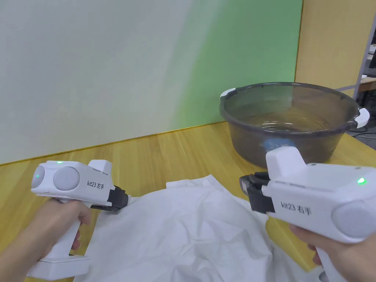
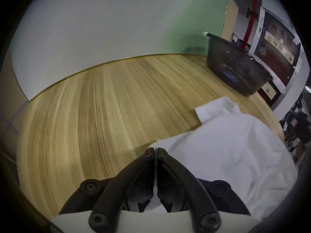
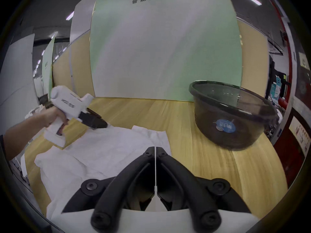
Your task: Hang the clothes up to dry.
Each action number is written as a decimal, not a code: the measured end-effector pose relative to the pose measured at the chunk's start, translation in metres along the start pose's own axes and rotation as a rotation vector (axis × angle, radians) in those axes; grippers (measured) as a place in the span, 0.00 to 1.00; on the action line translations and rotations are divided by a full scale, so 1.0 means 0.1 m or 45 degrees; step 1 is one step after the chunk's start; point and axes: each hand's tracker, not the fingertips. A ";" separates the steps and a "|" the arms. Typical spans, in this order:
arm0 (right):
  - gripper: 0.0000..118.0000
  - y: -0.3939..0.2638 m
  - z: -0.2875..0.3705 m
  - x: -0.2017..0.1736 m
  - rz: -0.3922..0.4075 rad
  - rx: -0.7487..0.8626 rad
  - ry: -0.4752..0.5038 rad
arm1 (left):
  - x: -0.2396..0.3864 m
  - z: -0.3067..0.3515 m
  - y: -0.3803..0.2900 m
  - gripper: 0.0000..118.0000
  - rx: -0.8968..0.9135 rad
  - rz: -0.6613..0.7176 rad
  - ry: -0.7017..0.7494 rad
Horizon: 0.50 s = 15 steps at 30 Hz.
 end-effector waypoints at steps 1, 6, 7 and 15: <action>0.01 0.07 -0.06 0.02 0.024 -0.022 0.004 | 0.01 0.05 -0.04 0.00 0.010 0.009 0.000; 0.14 0.55 -0.77 0.24 -0.036 -0.190 0.062 | 0.14 0.37 -0.40 0.00 0.230 -0.065 0.098; 0.41 0.61 -0.92 0.28 -0.071 -0.222 0.086 | 0.14 0.41 -0.46 0.00 0.247 -0.059 0.110; 0.98 0.75 -1.74 0.15 -0.074 -0.450 -0.058 | 0.41 0.75 -0.82 0.00 0.351 -0.090 0.090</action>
